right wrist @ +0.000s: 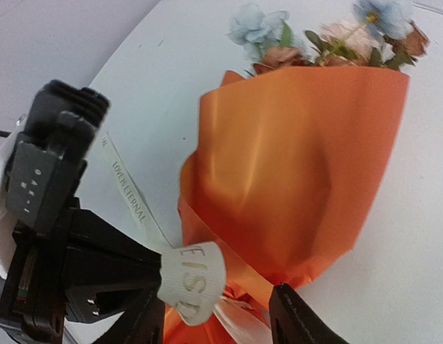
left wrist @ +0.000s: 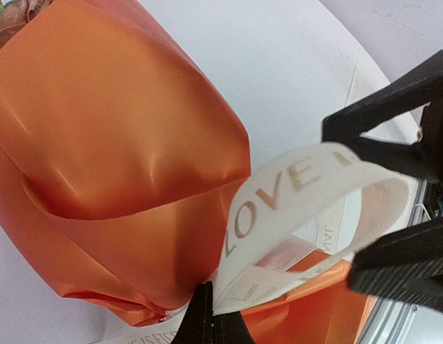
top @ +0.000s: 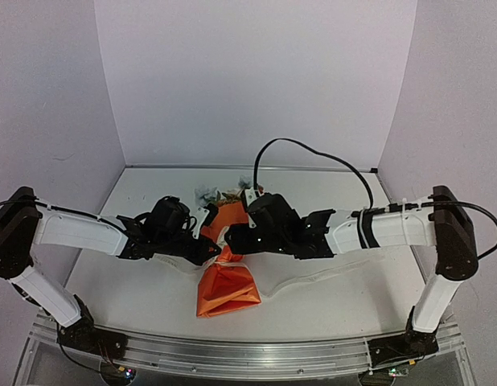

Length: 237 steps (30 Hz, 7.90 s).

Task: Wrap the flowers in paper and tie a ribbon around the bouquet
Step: Cross the half-tied ribbon over the folded bouquet.

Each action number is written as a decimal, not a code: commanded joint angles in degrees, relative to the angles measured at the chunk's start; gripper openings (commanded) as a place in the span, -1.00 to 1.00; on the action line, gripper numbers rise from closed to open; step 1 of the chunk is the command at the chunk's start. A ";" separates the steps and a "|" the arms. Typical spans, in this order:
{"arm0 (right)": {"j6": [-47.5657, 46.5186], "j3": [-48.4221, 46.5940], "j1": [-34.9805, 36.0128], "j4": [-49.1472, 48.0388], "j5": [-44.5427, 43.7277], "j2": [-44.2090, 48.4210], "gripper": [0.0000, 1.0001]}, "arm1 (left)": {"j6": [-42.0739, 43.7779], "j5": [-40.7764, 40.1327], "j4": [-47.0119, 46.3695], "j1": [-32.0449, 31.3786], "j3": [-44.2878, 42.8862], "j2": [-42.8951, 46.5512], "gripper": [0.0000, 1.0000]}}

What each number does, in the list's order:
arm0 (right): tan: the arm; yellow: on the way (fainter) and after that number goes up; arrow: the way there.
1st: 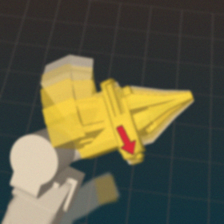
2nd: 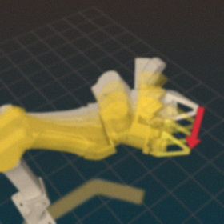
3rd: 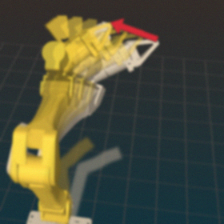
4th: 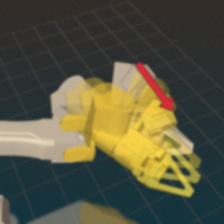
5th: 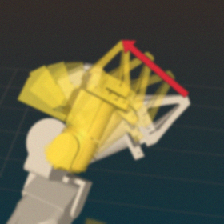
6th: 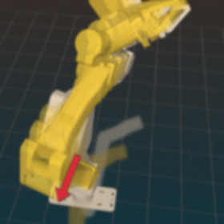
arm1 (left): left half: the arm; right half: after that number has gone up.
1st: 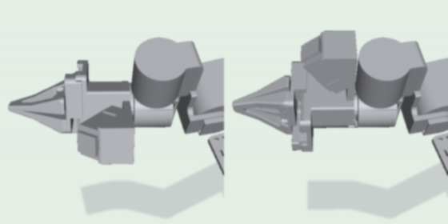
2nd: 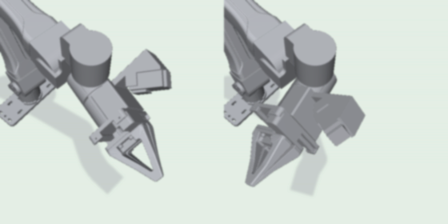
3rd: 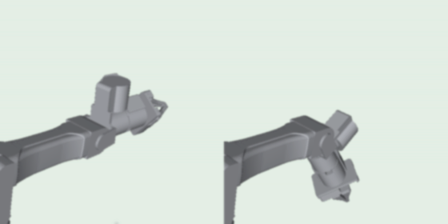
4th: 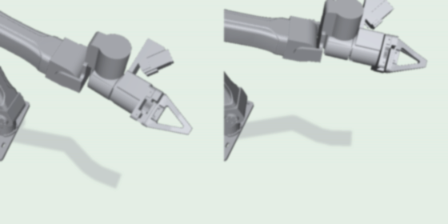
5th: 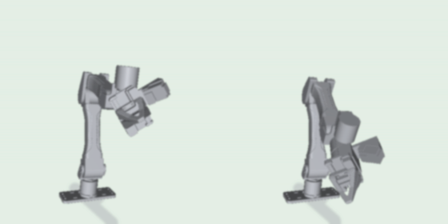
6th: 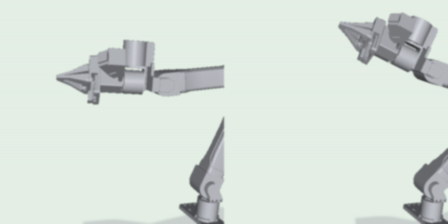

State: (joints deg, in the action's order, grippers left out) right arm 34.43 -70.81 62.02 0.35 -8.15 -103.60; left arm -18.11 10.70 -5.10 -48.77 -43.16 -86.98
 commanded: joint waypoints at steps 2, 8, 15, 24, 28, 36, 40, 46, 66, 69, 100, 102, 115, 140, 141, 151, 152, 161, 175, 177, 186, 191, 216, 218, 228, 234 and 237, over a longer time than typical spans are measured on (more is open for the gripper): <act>11.42 6.73 -0.54 10.31 -12.49 11.86 0.42 | 0.73 -3.45 -2.65 -0.49 -1.46 0.64 -1.00; 27.64 13.26 -1.98 24.49 -14.65 18.57 0.50 | 2.23 -3.62 -1.72 -0.74 -1.65 1.80 -1.00; 45.25 23.43 -6.76 29.54 -6.72 19.45 0.39 | 2.72 -3.76 -1.51 -0.80 -1.41 3.16 -1.00; 44.44 27.78 -14.74 26.89 -5.66 20.46 0.36 | 2.90 -3.63 -1.24 -0.80 -1.22 3.90 -0.99; 43.90 27.44 -16.63 24.85 -3.79 17.80 0.32 | 2.90 -3.16 -1.09 -0.81 -1.25 3.63 -0.99; 46.71 29.56 -18.81 17.48 0.81 12.90 0.18 | 3.24 -2.53 0.04 -0.80 -1.80 3.61 -1.00; 47.70 29.61 -19.09 17.32 0.26 11.33 -0.06 | 3.71 -2.78 0.80 -0.80 -1.94 3.93 -1.00; 45.47 29.00 -19.85 17.47 -3.53 10.32 -0.72 | 5.44 -2.69 0.42 -0.80 -0.89 5.43 -1.00; 22.50 -7.23 -12.39 28.57 -0.19 10.54 -1.00 | 22.74 -1.39 -9.77 -5.28 4.21 7.14 -0.99; 21.10 -15.27 -12.03 28.57 5.23 5.95 -1.00 | 24.55 -3.04 -10.97 -6.05 4.64 5.89 -0.98; 21.59 -23.48 -6.08 24.81 10.45 3.30 -1.00 | 27.48 -8.54 -19.22 -8.18 9.36 4.65 -0.96; 21.42 -22.41 -5.64 24.87 9.02 4.85 -1.00 | 27.36 -8.73 -19.24 -8.21 9.41 4.54 -0.96; 23.46 -28.96 -2.17 25.80 14.15 -0.59 -1.00 | 27.50 -10.10 -20.64 -8.27 10.34 4.84 -0.96; 27.68 -49.29 -2.91 28.81 17.91 -19.51 -1.00 | 28.53 -14.51 -24.08 -9.02 14.10 6.36 -0.96; 27.71 -48.77 -3.28 28.69 19.10 -19.59 -1.00 | 28.46 -14.71 -24.23 -9.06 14.39 6.61 -0.96; 29.49 -47.39 -4.28 28.52 25.20 -21.15 -1.00 | 31.05 -18.32 -28.02 -9.55 16.51 7.85 -0.92; 29.58 -48.04 -4.29 28.56 25.36 -21.33 -1.00 | 31.50 -18.53 -27.89 -9.73 16.31 7.79 -0.92; 30.47 -48.21 -4.46 28.70 26.39 -22.45 -1.00 | 33.84 -21.50 -28.02 -11.78 16.37 9.25 -0.91; 27.46 -47.59 -4.29 30.37 23.73 -19.83 -0.71 | 32.46 -23.03 -28.40 -12.49 17.10 8.98 -0.92; 26.28 -49.14 -4.44 31.66 25.49 -21.39 -0.54 | 31.58 -23.24 -28.63 -12.49 17.10 8.39 -0.93; 14.36 -42.12 -5.62 36.90 21.18 -13.26 0.35 | 27.53 -24.67 -31.59 -12.49 18.49 7.24 -0.96; 10.14 -27.72 -7.59 36.66 15.24 -2.02 0.57 | 26.11 -24.75 -32.65 -12.40 18.84 6.56 -0.98; 4.23 3.91 -9.76 10.25 18.34 1.29 -0.52 | 25.96 -24.35 -28.76 -12.38 16.53 6.75 -1.00; 4.18 4.25 -9.74 11.23 15.97 3.58 -0.70 | 26.05 -24.02 -28.71 -12.40 16.61 6.74 -1.00; 2.81 -1.15 -4.69 15.64 8.33 9.88 -1.00 | 26.74 -21.48 -28.82 -12.40 16.53 6.56 -0.99; 1.25 -8.15 -2.50 15.97 14.05 3.95 -1.00 | 26.92 -21.16 -30.44 -12.40 17.61 7.33 -1.00; 0.47 -11.77 -2.29 16.09 17.91 -0.67 -1.00 | 26.63 -21.55 -31.62 -12.40 18.69 8.40 -0.99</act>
State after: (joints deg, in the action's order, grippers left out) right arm 36.93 -77.85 59.46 15.84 5.45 -98.49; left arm 8.10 -11.11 -33.22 -61.08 -24.51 -80.29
